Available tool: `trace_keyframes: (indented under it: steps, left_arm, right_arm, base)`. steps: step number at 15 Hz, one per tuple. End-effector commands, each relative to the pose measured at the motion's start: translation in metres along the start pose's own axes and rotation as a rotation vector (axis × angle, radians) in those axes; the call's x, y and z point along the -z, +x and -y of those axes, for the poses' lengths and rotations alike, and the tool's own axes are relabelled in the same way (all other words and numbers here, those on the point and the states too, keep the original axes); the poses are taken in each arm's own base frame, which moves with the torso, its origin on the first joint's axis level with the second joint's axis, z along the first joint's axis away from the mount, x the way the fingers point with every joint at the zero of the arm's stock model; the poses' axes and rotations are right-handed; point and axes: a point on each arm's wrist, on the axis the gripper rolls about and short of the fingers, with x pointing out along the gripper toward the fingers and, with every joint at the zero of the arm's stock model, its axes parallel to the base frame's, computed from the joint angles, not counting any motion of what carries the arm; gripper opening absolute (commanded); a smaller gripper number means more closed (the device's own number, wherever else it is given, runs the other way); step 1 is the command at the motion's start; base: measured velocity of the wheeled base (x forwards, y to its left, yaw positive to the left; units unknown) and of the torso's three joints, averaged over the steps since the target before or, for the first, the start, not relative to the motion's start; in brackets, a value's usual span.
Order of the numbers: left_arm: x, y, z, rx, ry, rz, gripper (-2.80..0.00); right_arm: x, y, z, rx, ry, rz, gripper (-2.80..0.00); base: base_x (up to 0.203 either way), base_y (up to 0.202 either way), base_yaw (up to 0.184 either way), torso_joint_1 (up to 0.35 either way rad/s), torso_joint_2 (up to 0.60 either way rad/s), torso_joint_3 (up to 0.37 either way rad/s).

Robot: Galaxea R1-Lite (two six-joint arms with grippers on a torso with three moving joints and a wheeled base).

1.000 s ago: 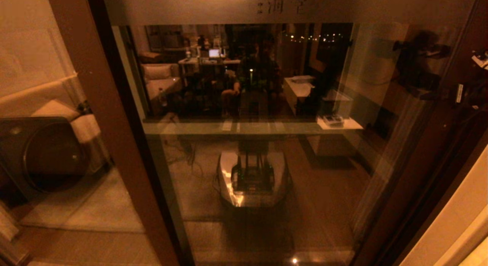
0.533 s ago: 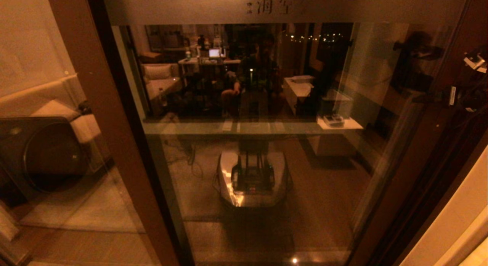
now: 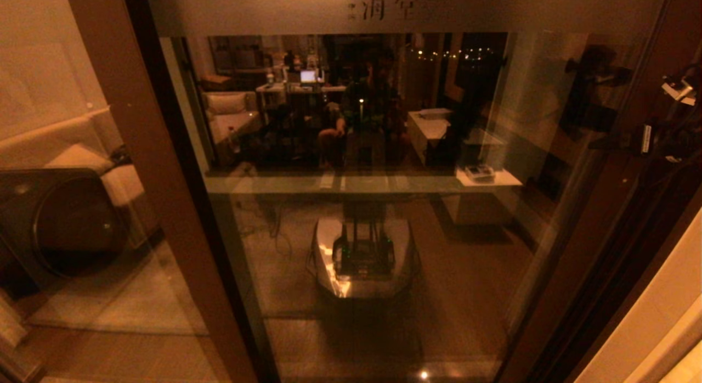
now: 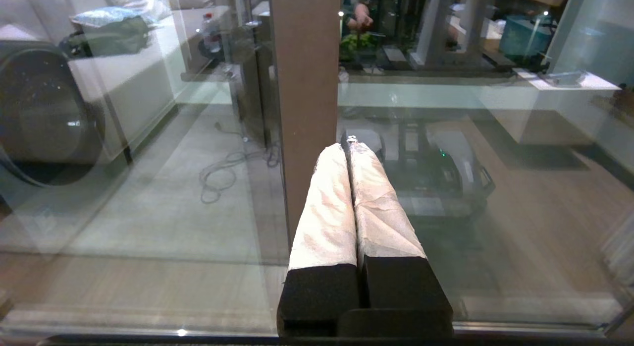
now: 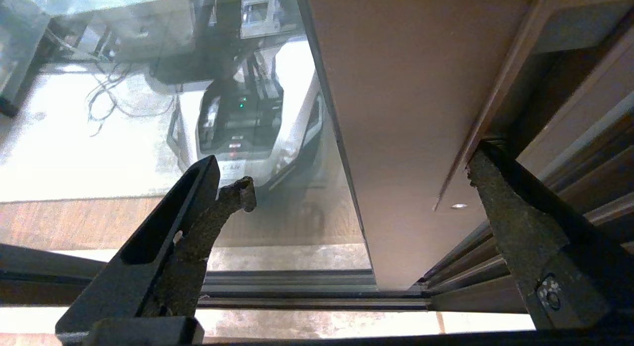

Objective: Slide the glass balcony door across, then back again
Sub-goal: Open the slid door

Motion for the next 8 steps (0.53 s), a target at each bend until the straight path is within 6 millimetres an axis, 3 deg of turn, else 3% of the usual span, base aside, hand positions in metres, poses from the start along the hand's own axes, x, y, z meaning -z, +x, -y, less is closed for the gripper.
trace_keyframes:
  steps: [1, 8]
  left_arm:
    - [0.0094, 0.002, 0.0, -0.001, 0.0, -0.034, -2.8]
    - [0.0094, 0.002, 0.0, -0.001, 0.0, -0.034, -2.8]
  right_arm:
    - [0.0003, 0.0009, -0.0023, -0.012, -0.002, -0.003, 0.0]
    - [0.0015, 0.0046, -0.0117, -0.033, -0.01, -0.013, 0.0]
  base:
    - [0.0, 0.0, 0.0, 0.0, 0.0, 0.0]
    - [0.0, 0.0, 0.0, 0.0, 0.0, 0.0]
